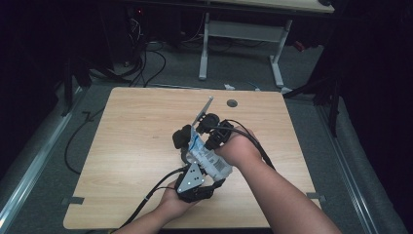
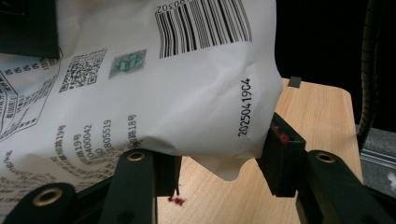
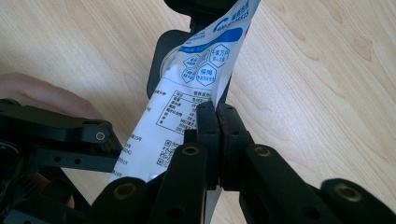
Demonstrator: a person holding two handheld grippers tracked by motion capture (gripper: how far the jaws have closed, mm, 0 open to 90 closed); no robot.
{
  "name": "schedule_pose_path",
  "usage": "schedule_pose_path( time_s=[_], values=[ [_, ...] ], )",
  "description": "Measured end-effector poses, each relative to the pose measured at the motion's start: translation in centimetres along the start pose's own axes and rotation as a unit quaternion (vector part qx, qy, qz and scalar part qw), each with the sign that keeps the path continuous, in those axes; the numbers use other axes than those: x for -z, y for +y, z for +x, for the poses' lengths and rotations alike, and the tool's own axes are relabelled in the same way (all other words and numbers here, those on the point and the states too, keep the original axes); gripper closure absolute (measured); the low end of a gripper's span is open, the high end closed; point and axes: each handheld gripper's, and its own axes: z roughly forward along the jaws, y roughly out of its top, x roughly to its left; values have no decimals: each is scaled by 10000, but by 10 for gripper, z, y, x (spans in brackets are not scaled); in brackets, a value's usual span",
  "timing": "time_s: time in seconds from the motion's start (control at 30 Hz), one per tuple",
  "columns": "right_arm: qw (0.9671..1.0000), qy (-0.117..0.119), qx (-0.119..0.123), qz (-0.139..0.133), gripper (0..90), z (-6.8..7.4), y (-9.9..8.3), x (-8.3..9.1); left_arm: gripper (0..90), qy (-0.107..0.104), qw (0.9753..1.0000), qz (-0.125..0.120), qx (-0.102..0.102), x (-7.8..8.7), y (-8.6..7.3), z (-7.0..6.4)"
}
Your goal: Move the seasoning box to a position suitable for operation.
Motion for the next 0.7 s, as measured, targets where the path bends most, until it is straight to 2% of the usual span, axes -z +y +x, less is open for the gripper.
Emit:
schedule_pose_path(
  time_s=[0.7],
  values=[
    [10000, 25, 30, -5, 893, -1, 0, -3, 548, 3, 10000, 13, 3, -1, -1, 0]
  ],
)
